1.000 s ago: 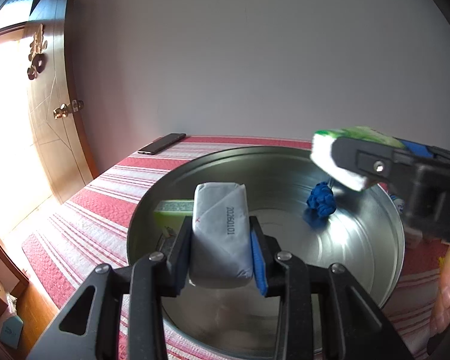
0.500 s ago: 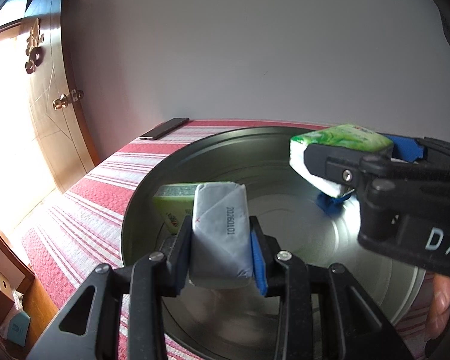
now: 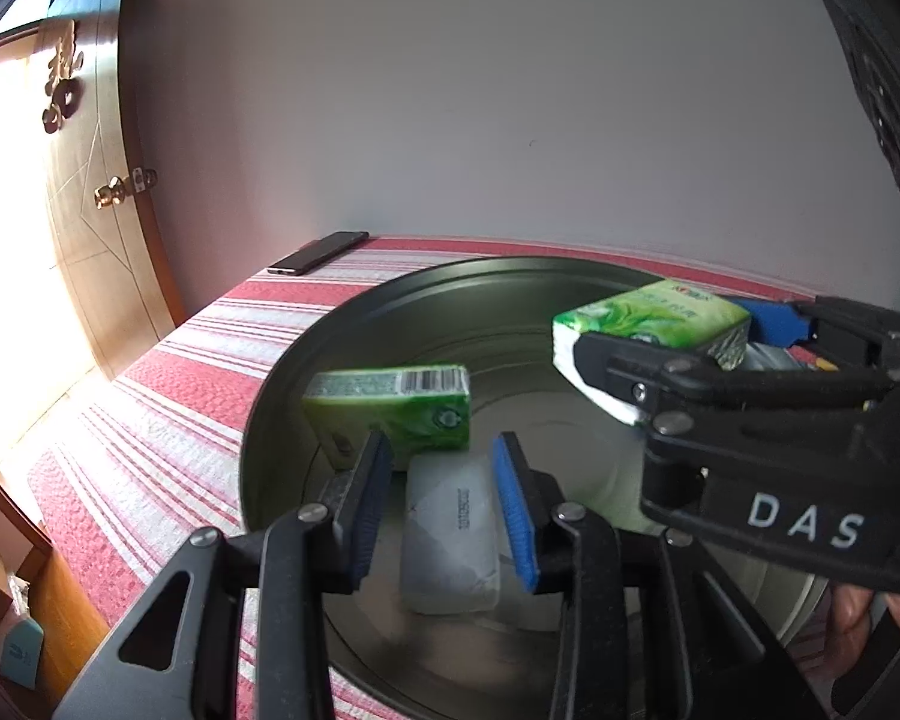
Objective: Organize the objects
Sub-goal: 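Open both grippers to release the soap bar and green pack into the tin, then move both grippers back to the pile and grasp the yellow snack packet with the left gripper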
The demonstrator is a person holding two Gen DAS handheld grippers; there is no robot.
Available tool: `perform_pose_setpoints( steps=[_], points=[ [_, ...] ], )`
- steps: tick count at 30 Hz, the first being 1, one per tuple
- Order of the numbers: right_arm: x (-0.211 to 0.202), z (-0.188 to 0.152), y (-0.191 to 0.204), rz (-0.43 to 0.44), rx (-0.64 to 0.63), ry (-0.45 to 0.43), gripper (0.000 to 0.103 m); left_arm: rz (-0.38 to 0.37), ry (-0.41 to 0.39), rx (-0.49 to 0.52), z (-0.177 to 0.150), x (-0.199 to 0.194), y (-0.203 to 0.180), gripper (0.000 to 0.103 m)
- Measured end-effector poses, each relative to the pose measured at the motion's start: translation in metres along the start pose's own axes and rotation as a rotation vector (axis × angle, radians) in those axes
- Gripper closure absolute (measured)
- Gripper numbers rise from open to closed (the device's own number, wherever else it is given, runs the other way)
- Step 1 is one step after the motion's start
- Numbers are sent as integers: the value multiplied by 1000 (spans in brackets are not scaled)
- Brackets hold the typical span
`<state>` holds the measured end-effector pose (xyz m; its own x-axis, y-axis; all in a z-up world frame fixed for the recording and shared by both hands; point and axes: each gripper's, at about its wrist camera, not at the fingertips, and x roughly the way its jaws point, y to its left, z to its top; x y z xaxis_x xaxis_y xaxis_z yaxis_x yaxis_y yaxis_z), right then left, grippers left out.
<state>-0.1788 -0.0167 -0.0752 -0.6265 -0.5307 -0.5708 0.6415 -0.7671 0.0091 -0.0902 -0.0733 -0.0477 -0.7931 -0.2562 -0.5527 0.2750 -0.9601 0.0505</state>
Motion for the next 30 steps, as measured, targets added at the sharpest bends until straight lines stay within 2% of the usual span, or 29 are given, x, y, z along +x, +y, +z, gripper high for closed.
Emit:
perform_pose_setpoints(
  steps=[5, 8, 12, 15, 19, 24, 28, 30],
  points=[
    [2, 1, -1, 1, 11, 18, 27, -15, -6, -10, 3, -1, 4, 66],
    [3, 1, 1, -9, 4, 23, 27, -9, -19, 1, 4, -4, 2, 62],
    [1, 1, 3, -33, -6, 11, 17, 6, -34, 4, 5, -8, -1, 38],
    [-1, 1, 2, -38, -6, 6, 17, 17, -48, 11, 6, -11, -2, 38],
    [-5, 2, -1, -47, 11, -7, 17, 18, -50, 3, 6, -13, -1, 29],
    [-30, 1, -13, -52, 43, -53, 17, 20, -68, -12, 6, -21, 0, 19],
    [-67, -10, -30, -87, 57, -104, 17, 17, -105, -22, 4, -37, -8, 6],
    [-89, -23, -45, -118, 73, -126, 17, -1, -120, -12, 2, -46, -17, 6]
  ],
)
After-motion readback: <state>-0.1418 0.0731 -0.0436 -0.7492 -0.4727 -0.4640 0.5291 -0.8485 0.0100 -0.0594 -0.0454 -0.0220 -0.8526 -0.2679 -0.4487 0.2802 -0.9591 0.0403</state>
